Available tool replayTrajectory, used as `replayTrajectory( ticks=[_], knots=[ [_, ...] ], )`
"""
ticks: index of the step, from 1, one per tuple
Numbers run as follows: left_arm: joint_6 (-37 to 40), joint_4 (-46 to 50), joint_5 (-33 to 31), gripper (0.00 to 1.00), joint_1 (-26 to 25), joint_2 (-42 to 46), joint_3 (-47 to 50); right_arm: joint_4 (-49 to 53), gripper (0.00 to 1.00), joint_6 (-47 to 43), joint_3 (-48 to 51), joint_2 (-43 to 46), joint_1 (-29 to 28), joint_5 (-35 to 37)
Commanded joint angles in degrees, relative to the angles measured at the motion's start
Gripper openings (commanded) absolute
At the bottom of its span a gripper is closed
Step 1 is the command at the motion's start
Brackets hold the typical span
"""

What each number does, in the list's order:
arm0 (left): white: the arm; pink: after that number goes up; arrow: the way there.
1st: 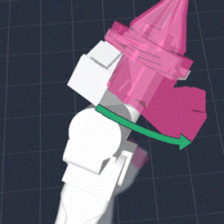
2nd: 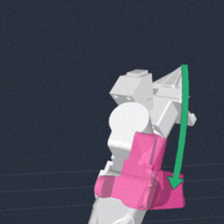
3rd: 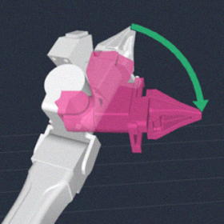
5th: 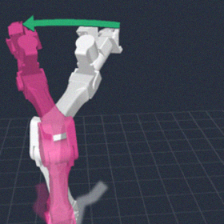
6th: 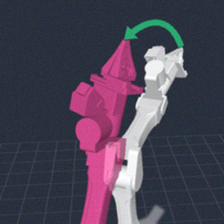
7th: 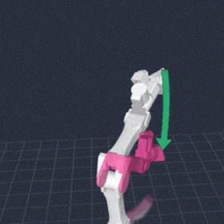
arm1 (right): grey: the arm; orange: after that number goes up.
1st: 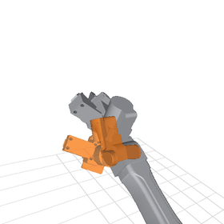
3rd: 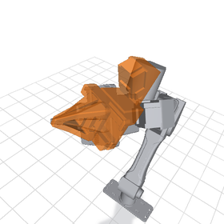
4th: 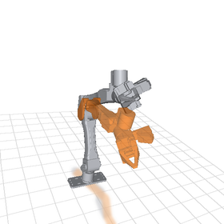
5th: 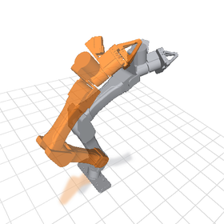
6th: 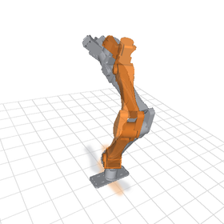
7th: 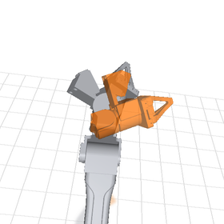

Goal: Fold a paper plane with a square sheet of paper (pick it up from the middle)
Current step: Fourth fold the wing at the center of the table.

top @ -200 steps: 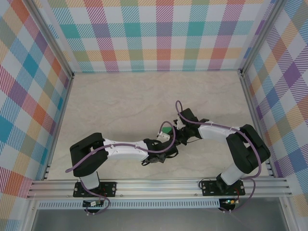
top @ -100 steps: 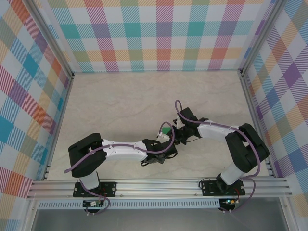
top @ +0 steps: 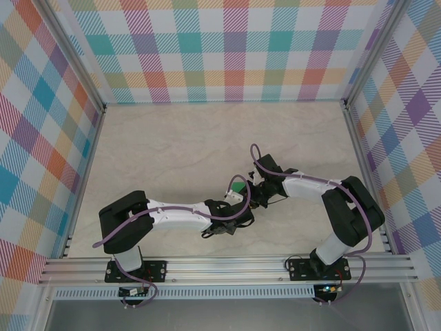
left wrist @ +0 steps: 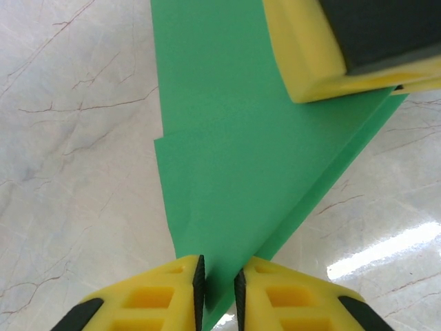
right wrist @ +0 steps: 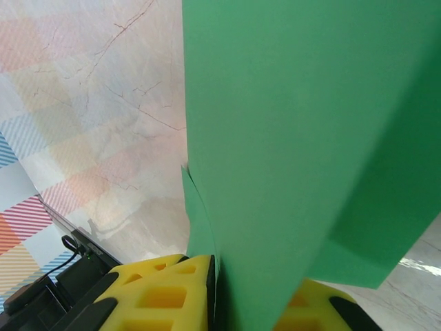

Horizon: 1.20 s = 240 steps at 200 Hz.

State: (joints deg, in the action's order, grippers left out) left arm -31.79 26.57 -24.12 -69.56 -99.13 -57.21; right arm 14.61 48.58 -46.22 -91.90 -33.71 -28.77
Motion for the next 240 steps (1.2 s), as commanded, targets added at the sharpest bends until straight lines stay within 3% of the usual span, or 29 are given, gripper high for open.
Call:
replayTrajectory(
  ticks=[1,64,116,191,240],
  knots=[
    [2.00,-2.31,1.41,0.18,-1.44,0.12,0.90,-1.56,0.16,-0.76,-2.83,0.58,-0.48,-1.97],
    [2.05,-3.71,2.12,0.15,-1.27,1.47,2.24,-0.84,0.15,-1.18,-3.43,0.67,-0.45,-1.95],
    [1.25,-8.12,6.18,0.10,0.80,4.70,5.59,0.26,0.29,-1.91,-3.09,2.92,-0.35,-0.47],
    [0.93,-18.63,18.47,0.10,7.81,11.20,13.50,5.30,0.55,-4.35,-2.01,11.49,0.22,4.89],
    [-0.19,-24.79,25.93,0.10,12.60,12.50,17.62,3.60,0.54,-5.75,0.50,14.97,0.32,3.41]
  ],
)
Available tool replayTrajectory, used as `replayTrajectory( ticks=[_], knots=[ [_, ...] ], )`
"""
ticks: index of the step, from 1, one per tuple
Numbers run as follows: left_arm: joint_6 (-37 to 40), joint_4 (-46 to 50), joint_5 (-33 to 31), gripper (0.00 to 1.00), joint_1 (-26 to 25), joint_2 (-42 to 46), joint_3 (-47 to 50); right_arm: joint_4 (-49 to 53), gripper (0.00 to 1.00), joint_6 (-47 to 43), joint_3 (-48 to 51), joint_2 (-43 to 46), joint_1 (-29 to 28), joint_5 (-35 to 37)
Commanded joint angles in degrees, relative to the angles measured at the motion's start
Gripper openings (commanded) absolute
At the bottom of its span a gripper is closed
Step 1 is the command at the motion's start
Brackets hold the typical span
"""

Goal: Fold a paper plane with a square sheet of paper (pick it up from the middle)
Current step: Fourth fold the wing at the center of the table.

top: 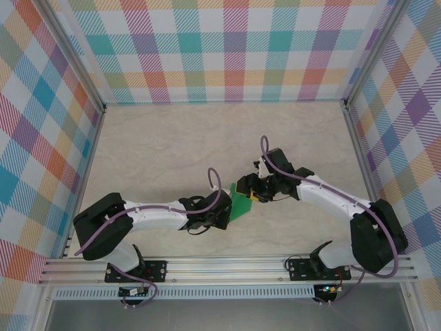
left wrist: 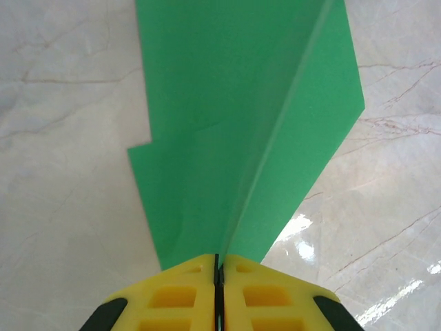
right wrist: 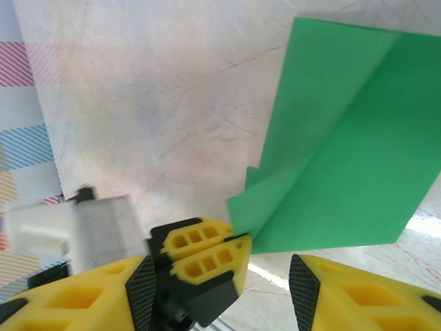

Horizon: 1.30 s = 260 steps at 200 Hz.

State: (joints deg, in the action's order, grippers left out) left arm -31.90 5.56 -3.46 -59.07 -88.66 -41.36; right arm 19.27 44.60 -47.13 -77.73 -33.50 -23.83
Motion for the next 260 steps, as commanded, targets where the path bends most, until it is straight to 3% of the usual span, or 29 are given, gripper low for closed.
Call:
replayTrajectory(
  ticks=[1,22,58,92,140,193,260],
  knots=[
    [-0.04,-3.88,5.38,0.10,2.20,2.11,1.84,-1.15,0.54,-1.87,1.47,0.73,0.10,-1.72],
    [-0.49,-5.75,8.24,0.10,4.04,2.71,3.25,-2.61,0.48,-2.32,1.44,-1.08,0.01,-4.77],
    [-0.30,-6.18,10.40,0.10,5.54,3.41,3.67,-4.32,0.48,-1.93,0.32,-4.53,-0.85,-6.33],
    [-0.10,-5.84,11.02,0.12,6.20,4.02,3.67,-6.09,0.40,-1.80,-1.24,-8.79,-1.87,-8.83],
    [0.96,-3.50,10.05,0.22,6.17,3.20,2.70,-7.67,0.42,0.93,-2.07,-12.14,-2.62,-7.36],
    [2.70,-1.71,10.33,0.31,5.54,1.73,1.38,-7.88,0.33,1.81,-3.14,-13.50,-2.89,-6.10],
    [3.37,0.03,8.40,0.35,3.79,1.26,0.43,-7.35,0.29,1.97,-3.88,-14.18,-2.89,-5.85]
  ],
)
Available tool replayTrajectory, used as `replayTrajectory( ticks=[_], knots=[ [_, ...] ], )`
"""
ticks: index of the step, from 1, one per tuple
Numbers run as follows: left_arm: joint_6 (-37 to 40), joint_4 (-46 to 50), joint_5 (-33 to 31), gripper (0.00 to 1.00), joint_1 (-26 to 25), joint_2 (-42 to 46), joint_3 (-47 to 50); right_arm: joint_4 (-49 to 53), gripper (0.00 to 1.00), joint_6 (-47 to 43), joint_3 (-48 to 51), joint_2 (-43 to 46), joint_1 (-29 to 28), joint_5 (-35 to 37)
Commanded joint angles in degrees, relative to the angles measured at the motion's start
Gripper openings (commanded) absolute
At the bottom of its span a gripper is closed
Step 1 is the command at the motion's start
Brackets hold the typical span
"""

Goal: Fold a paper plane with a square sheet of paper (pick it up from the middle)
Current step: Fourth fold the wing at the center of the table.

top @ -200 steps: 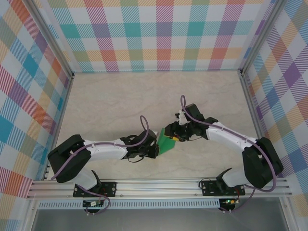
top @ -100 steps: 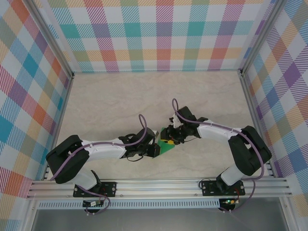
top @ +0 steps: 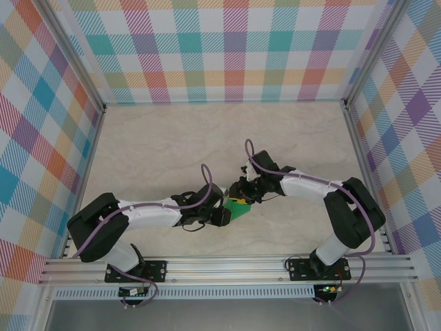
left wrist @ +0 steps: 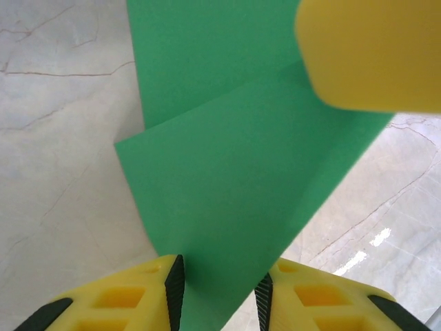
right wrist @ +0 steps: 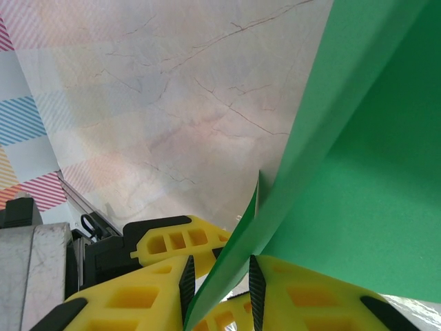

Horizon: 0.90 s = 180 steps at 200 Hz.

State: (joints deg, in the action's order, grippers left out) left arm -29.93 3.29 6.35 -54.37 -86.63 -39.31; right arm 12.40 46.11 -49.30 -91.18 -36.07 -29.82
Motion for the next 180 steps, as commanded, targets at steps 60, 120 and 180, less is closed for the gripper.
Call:
replayTrajectory(
  ticks=[60,120,180],
  knots=[
    [2.42,4.80,-6.03,0.35,-3.00,-3.16,-4.11,-0.28,0.29,0.56,-1.81,-0.74,-0.31,0.03],
    [2.42,4.47,-7.31,0.35,-3.70,-1.01,-2.55,0.81,0.26,0.56,-2.45,-0.75,-0.31,1.18],
    [2.41,1.27,-7.67,0.35,-3.81,1.22,0.52,1.48,0.25,1.09,-2.56,-0.71,-0.31,2.23]
  ],
)
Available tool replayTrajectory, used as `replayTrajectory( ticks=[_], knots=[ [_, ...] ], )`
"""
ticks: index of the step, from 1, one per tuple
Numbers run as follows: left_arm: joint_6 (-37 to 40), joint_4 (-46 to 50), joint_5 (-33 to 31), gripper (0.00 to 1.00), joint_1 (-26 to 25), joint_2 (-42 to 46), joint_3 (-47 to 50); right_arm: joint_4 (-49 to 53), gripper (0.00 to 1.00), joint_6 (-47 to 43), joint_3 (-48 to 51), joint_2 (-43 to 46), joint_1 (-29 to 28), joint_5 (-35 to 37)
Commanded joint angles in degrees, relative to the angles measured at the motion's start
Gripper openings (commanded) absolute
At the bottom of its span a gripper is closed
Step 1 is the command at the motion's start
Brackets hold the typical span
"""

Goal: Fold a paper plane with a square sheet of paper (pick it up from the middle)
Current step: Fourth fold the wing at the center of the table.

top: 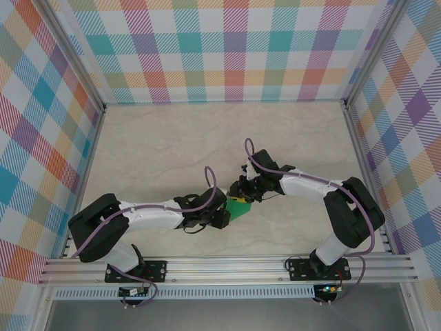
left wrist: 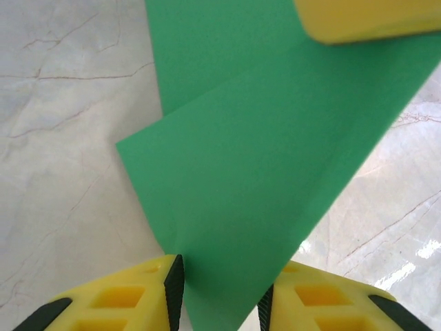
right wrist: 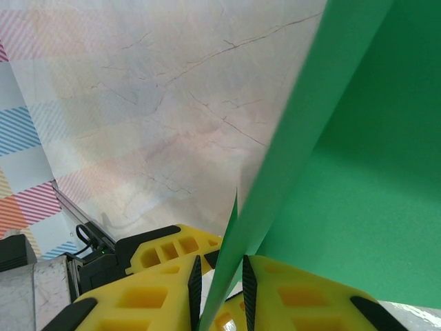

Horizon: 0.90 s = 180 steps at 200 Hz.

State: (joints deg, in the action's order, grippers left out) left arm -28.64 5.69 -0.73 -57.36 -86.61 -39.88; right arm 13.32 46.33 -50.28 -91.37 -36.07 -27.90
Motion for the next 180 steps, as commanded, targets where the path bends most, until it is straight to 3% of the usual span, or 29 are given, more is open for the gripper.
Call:
replayTrajectory(
  ticks=[1,102,180],
  knots=[
    [1.13,-1.17,-0.59,0.35,-0.82,1.19,1.06,0.52,0.25,0.87,-1.57,-0.45,-0.31,0.30],
    [1.22,-2.05,-1.72,0.20,-0.84,1.02,1.04,1.41,0.25,0.61,-1.84,-0.71,-0.31,0.39],
    [0.80,-0.73,-1.97,0.20,-0.91,1.86,0.15,1.97,0.25,0.26,-1.84,-0.82,-0.31,0.59]
  ],
)
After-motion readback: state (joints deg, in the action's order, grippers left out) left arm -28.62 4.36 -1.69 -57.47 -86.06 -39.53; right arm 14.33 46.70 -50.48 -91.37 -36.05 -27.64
